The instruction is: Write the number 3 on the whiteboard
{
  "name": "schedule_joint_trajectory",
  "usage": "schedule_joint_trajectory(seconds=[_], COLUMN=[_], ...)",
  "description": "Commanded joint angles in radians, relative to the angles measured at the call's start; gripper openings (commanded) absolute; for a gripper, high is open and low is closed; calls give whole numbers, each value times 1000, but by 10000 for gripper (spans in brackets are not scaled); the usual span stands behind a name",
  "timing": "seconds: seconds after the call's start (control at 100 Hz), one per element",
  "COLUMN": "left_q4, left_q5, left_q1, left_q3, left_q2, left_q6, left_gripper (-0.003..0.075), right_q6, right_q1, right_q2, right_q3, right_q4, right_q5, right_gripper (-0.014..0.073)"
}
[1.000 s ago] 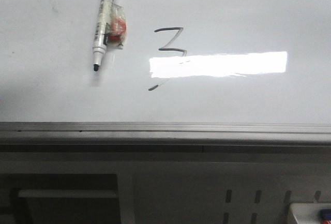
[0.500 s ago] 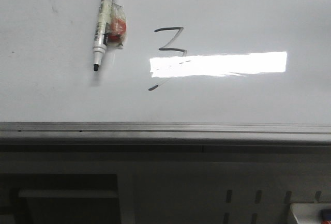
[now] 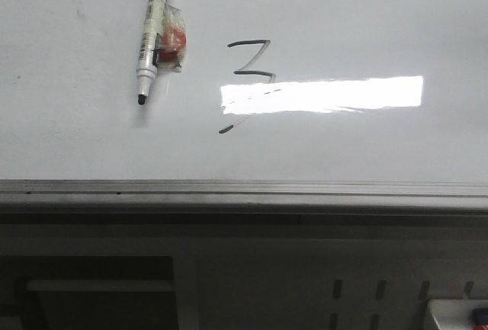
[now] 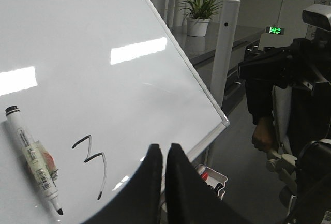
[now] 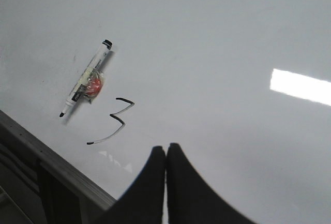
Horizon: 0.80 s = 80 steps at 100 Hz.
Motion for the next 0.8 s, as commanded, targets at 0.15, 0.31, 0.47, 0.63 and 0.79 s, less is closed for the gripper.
schedule_joint_trajectory(seconds=[0.15, 0.31, 0.47, 0.63, 0.79], left_q4=[219, 398, 550, 773, 783], left_q5=[-96, -206, -242, -225, -179], left_q1=[15, 142, 367, 547, 653], left_q3=[8, 140, 309, 421, 498], left_q2=[-8, -58, -159, -253, -306], left_q6=[4, -5, -249, -620, -803], left_gripper=[-20, -20, -20, -20, -20], right_q6=[-4, -4, -4, -4, -4], right_q1=[-7, -7, -7, -7, -7], right_q2=[9, 9, 9, 9, 9], right_q3=[-22, -22, -22, -22, -22], right_q4=[-45, -45, -45, -45, -45], right_q5=[-54, -54, -54, -54, -54], right_gripper=[-45, -45, -45, -45, -45])
